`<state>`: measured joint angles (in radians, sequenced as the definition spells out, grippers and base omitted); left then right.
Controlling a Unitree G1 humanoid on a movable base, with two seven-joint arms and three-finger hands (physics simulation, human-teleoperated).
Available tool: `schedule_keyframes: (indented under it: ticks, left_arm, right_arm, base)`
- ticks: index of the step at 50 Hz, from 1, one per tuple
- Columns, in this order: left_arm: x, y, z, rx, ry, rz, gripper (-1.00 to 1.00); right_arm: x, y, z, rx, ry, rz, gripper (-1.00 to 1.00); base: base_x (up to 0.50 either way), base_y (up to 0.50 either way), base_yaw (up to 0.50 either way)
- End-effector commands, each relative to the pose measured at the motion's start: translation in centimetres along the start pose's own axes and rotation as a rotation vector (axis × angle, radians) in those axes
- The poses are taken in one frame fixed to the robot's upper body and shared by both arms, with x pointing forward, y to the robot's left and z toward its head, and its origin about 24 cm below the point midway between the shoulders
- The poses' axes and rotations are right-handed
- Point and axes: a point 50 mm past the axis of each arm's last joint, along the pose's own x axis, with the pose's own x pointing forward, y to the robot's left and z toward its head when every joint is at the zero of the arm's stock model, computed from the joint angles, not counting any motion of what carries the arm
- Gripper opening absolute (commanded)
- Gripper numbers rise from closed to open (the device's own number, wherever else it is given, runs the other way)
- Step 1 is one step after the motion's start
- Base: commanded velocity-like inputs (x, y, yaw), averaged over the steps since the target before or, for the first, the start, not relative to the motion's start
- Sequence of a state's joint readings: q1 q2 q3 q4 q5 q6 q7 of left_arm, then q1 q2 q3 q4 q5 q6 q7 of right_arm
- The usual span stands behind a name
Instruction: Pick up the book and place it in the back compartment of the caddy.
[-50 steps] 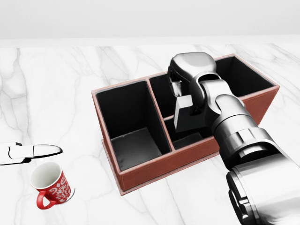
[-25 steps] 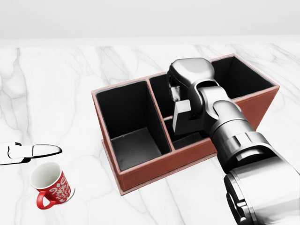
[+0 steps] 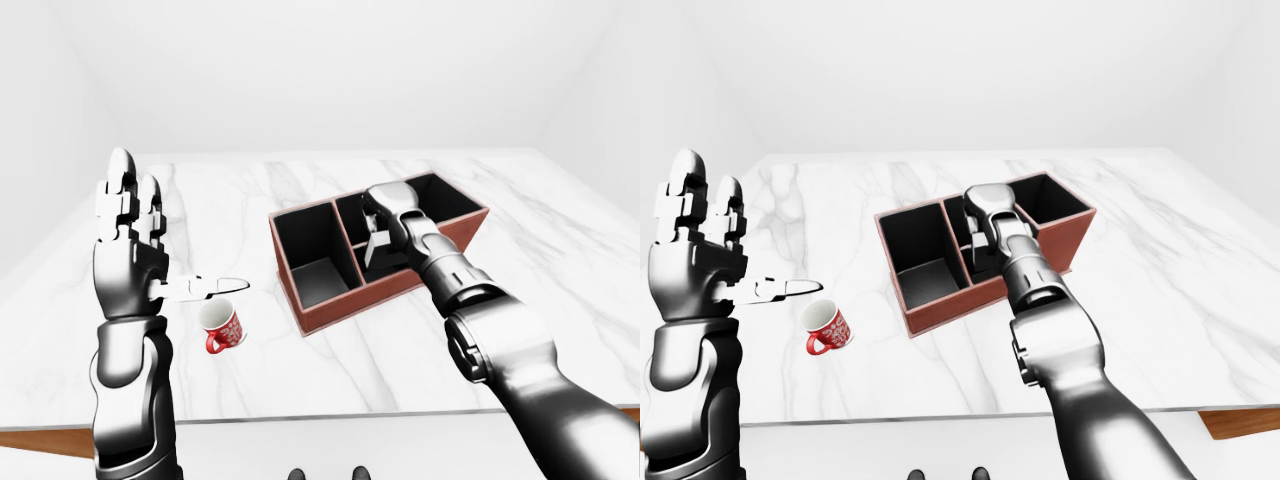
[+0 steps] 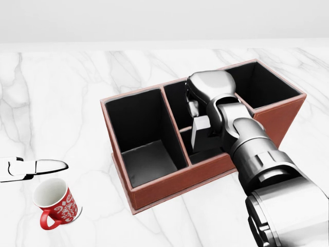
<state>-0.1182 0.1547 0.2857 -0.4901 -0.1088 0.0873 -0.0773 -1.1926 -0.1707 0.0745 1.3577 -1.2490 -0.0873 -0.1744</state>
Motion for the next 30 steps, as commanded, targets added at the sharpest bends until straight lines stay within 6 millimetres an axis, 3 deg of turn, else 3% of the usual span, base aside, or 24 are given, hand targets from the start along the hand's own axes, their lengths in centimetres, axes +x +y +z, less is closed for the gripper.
schedule_keyframes:
  ticks: [1,30]
  left_arm:
    - [-0.05,-0.01,0.10,0.001,-0.004,-0.001,1.00]
    - [0.02,0.06,0.15,-0.001,-0.007,0.003,1.00]
  right_arm:
    - [0.08,-0.52,0.30,-0.038,-0.016,-0.049,-1.00]
    - [-0.06,0.06,0.37,-0.047,-0.019,-0.050,-1.00]
  base:
    - [0.00,0.00,0.00]
    - [0.00,0.00,0.00]
